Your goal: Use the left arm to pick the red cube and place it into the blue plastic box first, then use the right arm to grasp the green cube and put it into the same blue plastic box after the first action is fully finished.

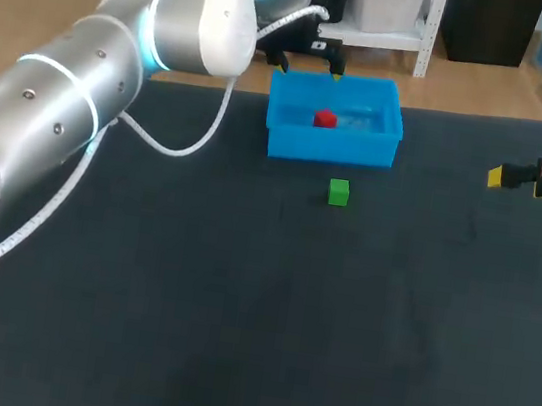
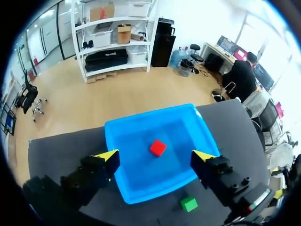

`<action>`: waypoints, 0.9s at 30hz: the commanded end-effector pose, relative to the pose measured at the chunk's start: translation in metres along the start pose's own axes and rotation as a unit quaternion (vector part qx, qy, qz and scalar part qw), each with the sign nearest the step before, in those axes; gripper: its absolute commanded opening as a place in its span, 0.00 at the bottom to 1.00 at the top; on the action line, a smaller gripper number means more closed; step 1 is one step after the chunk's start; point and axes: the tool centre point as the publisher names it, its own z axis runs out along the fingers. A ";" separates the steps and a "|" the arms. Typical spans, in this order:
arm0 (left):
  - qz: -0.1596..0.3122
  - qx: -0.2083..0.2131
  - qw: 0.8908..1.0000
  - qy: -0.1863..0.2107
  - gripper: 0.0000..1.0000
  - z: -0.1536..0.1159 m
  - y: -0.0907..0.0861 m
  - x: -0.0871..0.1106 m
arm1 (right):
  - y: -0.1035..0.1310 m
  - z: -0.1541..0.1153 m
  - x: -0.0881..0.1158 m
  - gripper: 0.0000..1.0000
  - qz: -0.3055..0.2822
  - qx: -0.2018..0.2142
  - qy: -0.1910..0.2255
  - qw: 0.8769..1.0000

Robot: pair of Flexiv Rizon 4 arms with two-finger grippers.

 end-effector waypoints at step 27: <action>0.004 0.013 0.999 -0.043 1.00 -0.090 0.020 0.030 | 0.000 0.000 0.000 1.00 0.000 0.001 0.001 1.000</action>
